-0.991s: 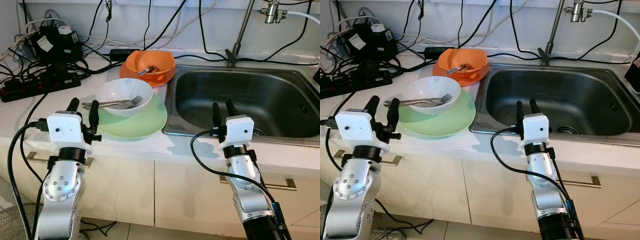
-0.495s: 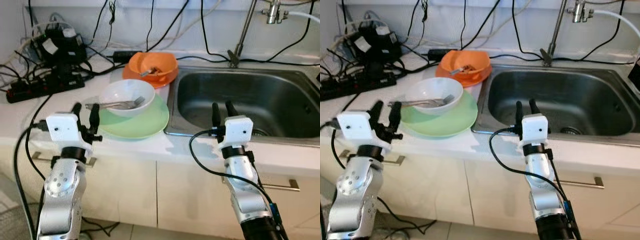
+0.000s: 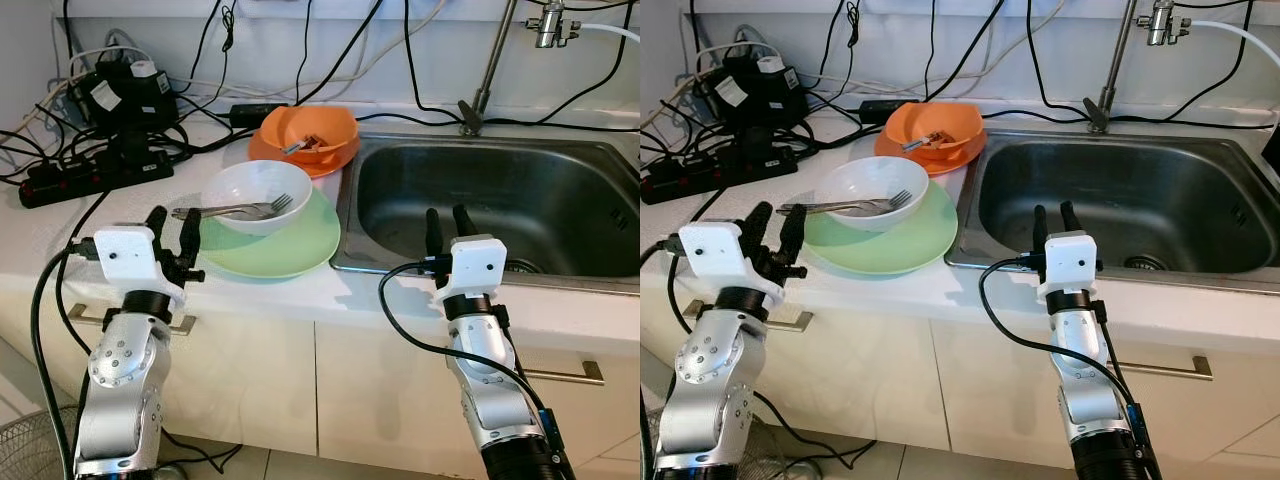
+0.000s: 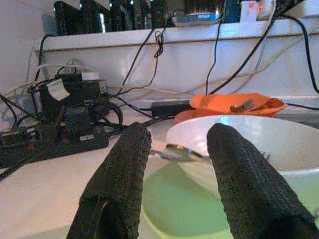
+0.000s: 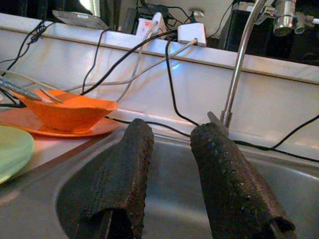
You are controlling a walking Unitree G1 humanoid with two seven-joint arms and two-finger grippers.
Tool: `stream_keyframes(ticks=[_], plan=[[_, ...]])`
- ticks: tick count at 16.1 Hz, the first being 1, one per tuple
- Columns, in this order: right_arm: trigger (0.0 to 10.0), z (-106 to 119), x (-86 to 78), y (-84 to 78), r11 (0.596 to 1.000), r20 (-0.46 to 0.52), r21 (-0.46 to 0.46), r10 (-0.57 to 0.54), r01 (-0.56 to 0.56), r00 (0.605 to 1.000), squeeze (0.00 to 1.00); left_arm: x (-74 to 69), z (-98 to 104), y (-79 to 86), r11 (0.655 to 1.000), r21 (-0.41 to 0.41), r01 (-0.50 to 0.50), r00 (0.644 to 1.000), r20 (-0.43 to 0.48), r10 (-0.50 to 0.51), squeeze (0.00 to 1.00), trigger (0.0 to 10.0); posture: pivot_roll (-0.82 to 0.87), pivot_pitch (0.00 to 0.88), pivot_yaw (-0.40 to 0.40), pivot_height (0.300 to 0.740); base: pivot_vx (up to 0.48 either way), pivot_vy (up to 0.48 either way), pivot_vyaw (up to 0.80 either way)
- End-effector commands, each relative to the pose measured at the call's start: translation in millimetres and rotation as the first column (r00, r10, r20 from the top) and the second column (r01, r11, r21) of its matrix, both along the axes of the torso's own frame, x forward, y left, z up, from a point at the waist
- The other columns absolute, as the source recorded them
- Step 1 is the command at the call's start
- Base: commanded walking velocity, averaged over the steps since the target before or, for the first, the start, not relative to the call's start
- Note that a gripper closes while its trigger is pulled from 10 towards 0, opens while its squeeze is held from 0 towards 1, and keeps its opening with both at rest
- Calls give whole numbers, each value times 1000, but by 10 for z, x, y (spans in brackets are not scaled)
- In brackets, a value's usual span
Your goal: Kitchen organization
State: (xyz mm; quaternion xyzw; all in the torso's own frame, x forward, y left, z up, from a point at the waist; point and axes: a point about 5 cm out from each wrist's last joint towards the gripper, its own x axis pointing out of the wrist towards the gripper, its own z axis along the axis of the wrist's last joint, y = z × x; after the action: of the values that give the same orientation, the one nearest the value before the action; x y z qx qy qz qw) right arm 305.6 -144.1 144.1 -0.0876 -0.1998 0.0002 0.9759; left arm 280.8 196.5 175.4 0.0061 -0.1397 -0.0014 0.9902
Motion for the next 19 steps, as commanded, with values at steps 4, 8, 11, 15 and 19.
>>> stream_keyframes(ticks=[4,8,11,15,19], plan=[[10000,-14,-5,13,1000,-2,6,-3,3,1000,0,68,36,-34,999,7,41,999,9,-41,0,10000,83,0,91,740,0,0,0],[10000,-18,-14,10,1000,-3,5,-7,7,1000,0,109,-13,-114,996,-24,91,996,-21,-92,0,10000,78,0,91,740,0,0,0],[10000,-18,-13,7,1000,-4,3,-7,7,1000,0,123,-36,-198,989,-45,140,989,-36,-142,0,10000,74,0,90,740,0,0,0],[10000,-18,-7,9,1000,-6,2,-7,7,1000,0,133,-43,-214,986,-53,155,987,-39,-157,0,10000,74,0,88,740,0,0,0],[10000,-17,-4,11,1000,-7,4,-7,7,1000,0,136,-30,-225,986,-57,155,987,-34,-157,0,2431,77,0,86,740,0,0,0]])
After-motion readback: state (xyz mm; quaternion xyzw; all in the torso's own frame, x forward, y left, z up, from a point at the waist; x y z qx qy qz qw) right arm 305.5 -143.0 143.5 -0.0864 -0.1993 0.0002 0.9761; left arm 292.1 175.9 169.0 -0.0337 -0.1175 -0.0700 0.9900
